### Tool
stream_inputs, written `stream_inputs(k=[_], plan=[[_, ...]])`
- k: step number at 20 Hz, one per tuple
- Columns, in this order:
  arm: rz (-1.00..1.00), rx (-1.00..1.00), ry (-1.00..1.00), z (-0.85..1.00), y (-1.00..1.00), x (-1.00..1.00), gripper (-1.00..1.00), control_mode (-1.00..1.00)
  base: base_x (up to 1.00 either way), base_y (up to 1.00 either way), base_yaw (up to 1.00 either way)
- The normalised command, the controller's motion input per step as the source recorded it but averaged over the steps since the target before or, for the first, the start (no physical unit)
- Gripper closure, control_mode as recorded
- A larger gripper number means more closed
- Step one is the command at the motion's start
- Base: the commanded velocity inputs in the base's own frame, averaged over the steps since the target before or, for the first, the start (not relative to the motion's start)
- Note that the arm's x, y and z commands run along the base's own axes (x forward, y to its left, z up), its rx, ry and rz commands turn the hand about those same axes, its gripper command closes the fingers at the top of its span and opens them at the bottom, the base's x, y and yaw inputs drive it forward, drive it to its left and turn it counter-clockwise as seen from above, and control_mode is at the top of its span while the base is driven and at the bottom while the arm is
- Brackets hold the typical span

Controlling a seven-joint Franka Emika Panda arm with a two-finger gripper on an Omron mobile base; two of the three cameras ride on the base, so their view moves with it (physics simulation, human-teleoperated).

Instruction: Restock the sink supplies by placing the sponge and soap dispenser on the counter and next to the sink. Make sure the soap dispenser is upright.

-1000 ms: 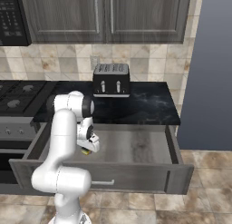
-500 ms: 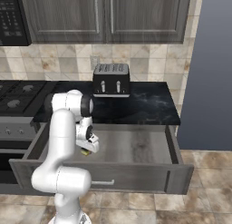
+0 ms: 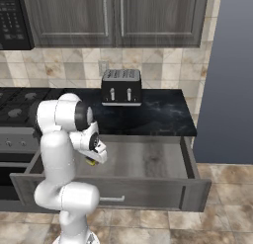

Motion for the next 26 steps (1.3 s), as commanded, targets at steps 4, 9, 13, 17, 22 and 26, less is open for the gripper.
stream_inputs(k=[4, 9, 13, 17, 22, 26], plan=[[-0.05, 0.0, -0.15, 1.0, -0.16, -0.32, 1.0, -1.0, 0.0, 0.0, 0.0], [-0.07, 0.0, -0.15, 1.0, -0.23, -0.37, 1.0, -1.0, 0.0, 0.0, 0.0], [-0.12, 0.0, -0.1, 1.0, -0.39, -0.37, 1.0, -1.0, 0.0, 0.0, 0.0], [-0.13, 0.0, -0.09, 1.0, -0.4, -0.49, 1.0, -1.0, 0.0, 0.0, 0.0], [-0.15, 0.03, -0.04, 0.86, -0.31, -0.64, 1.0, -1.0, 0.0, 0.0, 0.0], [-0.19, 0.01, 0.02, 0.63, -0.06, -0.48, 1.0, -1.0, 0.0, 0.0, 0.0]])
